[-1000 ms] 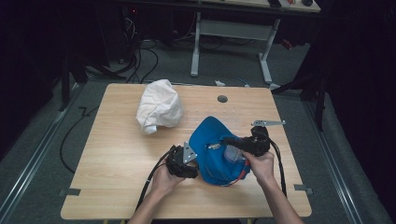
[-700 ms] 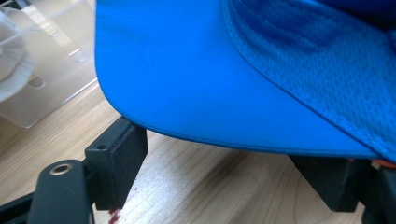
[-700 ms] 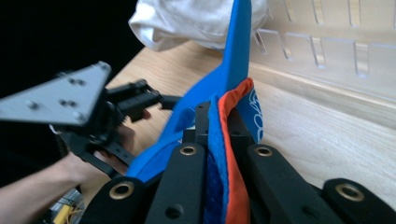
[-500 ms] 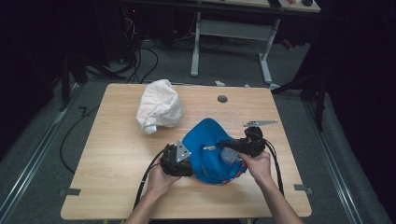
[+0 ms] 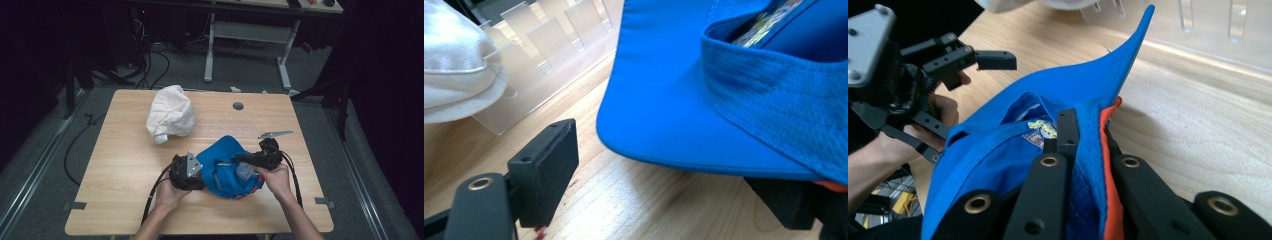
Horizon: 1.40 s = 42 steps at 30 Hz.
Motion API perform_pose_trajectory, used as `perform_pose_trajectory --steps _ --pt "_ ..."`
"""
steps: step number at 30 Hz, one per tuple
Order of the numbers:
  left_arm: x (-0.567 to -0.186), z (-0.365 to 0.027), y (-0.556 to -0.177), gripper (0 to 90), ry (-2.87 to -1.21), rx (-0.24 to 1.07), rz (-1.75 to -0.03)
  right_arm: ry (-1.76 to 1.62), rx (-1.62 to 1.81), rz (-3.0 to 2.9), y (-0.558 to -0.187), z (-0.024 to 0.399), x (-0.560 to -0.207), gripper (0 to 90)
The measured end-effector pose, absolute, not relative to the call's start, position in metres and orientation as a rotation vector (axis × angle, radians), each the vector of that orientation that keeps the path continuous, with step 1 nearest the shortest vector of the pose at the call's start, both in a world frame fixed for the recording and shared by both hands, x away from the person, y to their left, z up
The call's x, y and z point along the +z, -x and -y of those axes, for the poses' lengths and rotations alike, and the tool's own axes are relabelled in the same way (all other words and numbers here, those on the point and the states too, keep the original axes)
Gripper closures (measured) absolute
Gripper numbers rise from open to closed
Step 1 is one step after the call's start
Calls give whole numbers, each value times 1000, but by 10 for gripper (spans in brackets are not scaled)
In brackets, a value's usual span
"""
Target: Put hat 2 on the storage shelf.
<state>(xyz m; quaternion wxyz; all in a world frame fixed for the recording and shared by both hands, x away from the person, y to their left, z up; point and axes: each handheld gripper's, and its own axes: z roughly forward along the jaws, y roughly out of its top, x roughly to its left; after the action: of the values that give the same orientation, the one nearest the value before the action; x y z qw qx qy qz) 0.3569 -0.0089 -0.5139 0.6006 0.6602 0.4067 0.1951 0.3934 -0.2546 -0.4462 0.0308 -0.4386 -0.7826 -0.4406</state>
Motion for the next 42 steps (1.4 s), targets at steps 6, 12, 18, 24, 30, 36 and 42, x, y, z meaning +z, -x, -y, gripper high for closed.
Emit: perform_pose_trajectory --steps 6,12,18,24,30,36,42 --pt "-512 9 -353 238 -1529 429 -905 1301 -1377 2386 -394 253 -447 879" --pt "-510 11 -351 336 -1540 403 -883 1243 -1357 2377 -395 245 -450 879" --pt "-508 11 -350 509 -1577 388 -866 1194 -1359 2354 -396 240 -450 877" --pt "-505 13 -346 677 -1624 395 -824 1180 -1371 2341 -397 241 -447 875" --pt "-499 13 -346 775 -1635 368 -805 1185 -1397 2325 -398 243 -445 864" --pt "-493 9 -345 817 -1623 328 -803 1206 -1469 2310 -398 244 -442 780" --pt "-486 7 -343 838 -1620 312 -786 1290 -1503 2344 -398 244 -439 594"
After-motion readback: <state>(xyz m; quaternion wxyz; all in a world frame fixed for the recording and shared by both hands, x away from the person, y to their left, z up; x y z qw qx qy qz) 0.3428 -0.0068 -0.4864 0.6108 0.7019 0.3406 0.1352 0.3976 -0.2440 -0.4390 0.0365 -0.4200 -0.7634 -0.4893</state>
